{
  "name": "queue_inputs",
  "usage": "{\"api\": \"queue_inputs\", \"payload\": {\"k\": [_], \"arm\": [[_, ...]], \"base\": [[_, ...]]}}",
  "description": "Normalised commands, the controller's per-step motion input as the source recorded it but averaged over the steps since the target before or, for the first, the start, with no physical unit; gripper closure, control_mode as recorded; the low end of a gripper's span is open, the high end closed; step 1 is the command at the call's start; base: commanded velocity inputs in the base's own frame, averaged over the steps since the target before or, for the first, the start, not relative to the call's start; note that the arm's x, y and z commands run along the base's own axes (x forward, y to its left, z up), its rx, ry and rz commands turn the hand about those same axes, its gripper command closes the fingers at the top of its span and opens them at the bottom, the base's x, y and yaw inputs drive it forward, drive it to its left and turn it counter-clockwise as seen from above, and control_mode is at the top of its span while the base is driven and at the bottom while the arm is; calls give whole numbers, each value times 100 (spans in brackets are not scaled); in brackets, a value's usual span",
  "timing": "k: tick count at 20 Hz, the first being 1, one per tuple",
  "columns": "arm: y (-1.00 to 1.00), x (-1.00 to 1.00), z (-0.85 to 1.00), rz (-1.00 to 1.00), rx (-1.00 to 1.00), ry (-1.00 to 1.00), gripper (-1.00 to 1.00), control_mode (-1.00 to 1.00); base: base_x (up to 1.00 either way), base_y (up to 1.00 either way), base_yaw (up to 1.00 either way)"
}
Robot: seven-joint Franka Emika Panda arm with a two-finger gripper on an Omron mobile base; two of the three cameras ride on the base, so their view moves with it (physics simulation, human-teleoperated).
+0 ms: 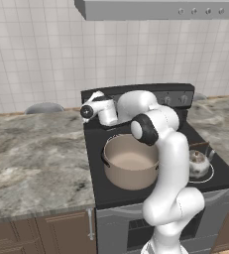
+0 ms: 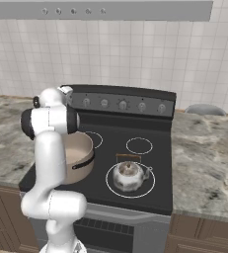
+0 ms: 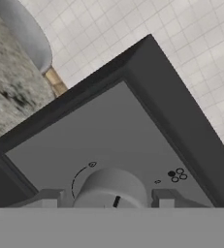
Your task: Pick the kettle from the cabinet and place it on a stove burner. Then pick the pot from the counter and place it on another stove burner. Finally, turn both burners on.
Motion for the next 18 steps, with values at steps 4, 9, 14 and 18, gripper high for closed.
{"api": "queue_inputs", "payload": {"k": [4,9,14,18], "arm": [[0,0,0,0,-1,4,100,-100],[0,0,0,0,0,0,100,-100],[0,0,0,0,0,0,100,-100],[0,-1,0,1,-8,1,100,-100]], "base": [[0,0,0],[0,0,0],[0,0,0],[0,0,0]]}}
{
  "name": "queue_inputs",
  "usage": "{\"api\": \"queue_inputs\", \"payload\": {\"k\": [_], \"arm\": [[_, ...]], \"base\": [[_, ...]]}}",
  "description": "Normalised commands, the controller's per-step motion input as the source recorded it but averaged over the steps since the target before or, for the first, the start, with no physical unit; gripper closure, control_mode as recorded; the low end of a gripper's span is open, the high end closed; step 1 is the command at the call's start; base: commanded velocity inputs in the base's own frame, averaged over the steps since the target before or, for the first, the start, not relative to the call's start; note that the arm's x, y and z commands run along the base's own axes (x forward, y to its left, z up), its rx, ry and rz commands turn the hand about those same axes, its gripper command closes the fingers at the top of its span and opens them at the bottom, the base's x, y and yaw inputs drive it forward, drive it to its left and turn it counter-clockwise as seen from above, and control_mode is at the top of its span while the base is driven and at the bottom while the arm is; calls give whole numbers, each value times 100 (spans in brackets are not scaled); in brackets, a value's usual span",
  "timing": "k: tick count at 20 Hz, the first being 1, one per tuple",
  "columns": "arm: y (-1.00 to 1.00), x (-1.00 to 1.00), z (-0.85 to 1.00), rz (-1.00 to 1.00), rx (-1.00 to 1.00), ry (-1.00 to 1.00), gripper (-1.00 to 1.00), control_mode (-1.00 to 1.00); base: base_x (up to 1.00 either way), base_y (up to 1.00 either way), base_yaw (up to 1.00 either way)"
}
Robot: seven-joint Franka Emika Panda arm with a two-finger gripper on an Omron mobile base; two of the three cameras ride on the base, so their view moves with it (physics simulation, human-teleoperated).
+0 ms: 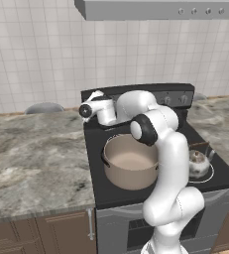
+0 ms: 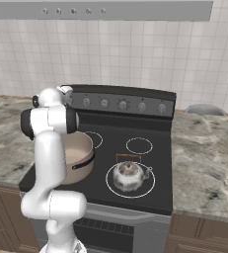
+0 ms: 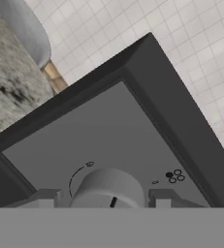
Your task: Pick the kettle from the cabinet and place it on a stove burner. Then pick the pot from the counter and place it on another stove burner. Finally, turn both burners on.
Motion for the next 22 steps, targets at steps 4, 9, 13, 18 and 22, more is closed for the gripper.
{"api": "queue_inputs", "payload": {"k": [4,9,13,18,22], "arm": [[0,-5,-2,0,-23,12,100,-100],[-2,-1,0,0,-37,21,100,-100],[-12,-6,-3,0,-37,15,100,-100],[-16,-23,-16,0,-29,11,100,-100],[-4,-17,-9,0,-23,7,100,-100]], "base": [[0,0,0],[0,0,0],[0,0,0],[0,0,0],[0,0,0]]}}
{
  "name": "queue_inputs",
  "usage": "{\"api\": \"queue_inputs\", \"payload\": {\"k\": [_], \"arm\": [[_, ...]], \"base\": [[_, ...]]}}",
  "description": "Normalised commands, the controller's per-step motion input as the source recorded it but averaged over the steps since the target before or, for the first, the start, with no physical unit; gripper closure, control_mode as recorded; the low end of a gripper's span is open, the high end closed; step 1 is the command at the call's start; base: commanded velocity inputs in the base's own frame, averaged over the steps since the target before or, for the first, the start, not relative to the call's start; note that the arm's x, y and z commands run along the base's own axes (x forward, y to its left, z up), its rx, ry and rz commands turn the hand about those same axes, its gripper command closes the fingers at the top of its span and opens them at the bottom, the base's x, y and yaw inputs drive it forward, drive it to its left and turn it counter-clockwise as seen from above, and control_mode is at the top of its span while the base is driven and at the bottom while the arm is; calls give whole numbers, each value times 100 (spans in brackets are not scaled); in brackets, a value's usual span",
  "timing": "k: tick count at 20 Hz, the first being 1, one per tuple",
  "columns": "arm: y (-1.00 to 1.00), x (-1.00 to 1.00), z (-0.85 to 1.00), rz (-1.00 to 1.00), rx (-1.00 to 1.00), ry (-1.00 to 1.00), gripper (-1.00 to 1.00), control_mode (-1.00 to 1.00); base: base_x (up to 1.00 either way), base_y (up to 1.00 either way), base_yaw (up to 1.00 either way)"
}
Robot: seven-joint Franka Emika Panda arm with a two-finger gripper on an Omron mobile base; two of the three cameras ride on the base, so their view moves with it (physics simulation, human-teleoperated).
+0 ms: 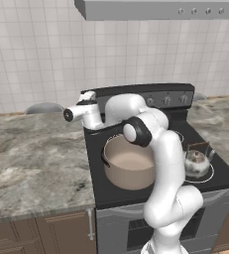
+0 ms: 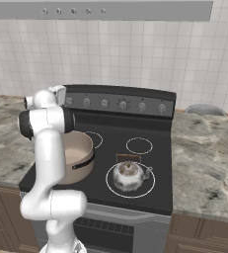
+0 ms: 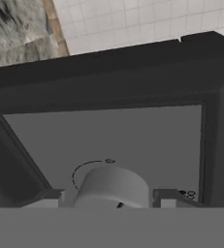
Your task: Pick the kettle from the cabinet and place it on a stove burner. Then pick the pot from the counter and place it on another stove burner. Finally, turn both burners on.
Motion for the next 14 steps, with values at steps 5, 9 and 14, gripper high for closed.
{"api": "queue_inputs", "payload": {"k": [5,9,14], "arm": [[0,0,-2,0,-16,8,-100,-100],[0,0,0,0,-1,2,-100,-100],[-1,-6,0,0,2,-1,-100,-100]], "base": [[0,0,0],[0,0,0],[0,0,0]]}}
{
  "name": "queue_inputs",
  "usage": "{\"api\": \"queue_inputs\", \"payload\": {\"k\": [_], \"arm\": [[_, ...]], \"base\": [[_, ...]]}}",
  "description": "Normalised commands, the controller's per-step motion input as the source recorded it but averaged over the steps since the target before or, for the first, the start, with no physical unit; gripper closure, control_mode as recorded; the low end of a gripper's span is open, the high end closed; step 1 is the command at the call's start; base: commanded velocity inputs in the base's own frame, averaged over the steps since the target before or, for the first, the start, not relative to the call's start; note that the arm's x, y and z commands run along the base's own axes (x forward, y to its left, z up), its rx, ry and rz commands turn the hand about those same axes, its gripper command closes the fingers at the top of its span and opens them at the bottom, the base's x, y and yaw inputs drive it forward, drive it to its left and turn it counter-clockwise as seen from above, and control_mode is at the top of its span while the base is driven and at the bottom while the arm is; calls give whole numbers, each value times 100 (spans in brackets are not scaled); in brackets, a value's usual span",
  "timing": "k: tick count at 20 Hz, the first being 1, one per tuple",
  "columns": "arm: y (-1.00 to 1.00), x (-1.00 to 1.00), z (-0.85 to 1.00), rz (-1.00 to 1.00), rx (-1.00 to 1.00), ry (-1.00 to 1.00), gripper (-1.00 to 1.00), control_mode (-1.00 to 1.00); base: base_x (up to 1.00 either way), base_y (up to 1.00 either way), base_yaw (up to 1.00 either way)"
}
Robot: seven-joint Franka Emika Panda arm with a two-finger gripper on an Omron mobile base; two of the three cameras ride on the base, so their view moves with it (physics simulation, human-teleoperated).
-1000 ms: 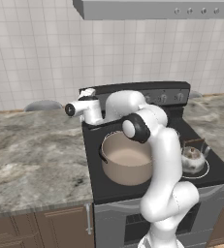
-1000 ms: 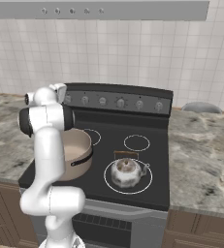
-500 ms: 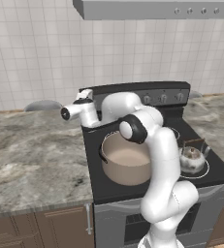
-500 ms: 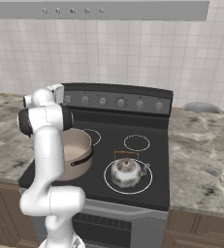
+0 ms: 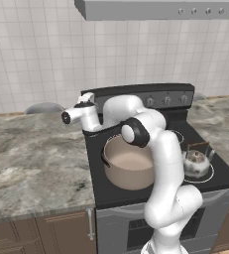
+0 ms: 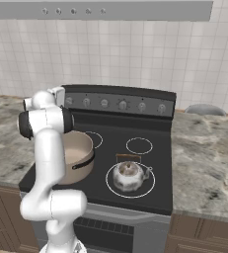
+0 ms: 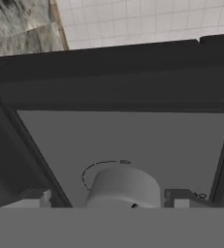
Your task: Pick the kettle from the cabinet and place it on a stove burner. Then pick the pot from the counter and place it on another stove burner. Finally, turn both burners on.
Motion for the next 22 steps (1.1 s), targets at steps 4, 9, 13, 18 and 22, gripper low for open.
{"api": "queue_inputs", "payload": {"k": [4,9,13,18,22], "arm": [[-1,-18,6,0,3,0,-100,-100],[0,-28,30,0,0,-3,-100,-100],[3,-35,21,0,0,-6,-100,-100],[9,-41,11,0,0,-3,-100,-100],[8,-55,31,0,0,-5,-100,-100]], "base": [[0,0,0],[0,0,0],[0,0,0],[0,0,0],[0,0,0]]}}
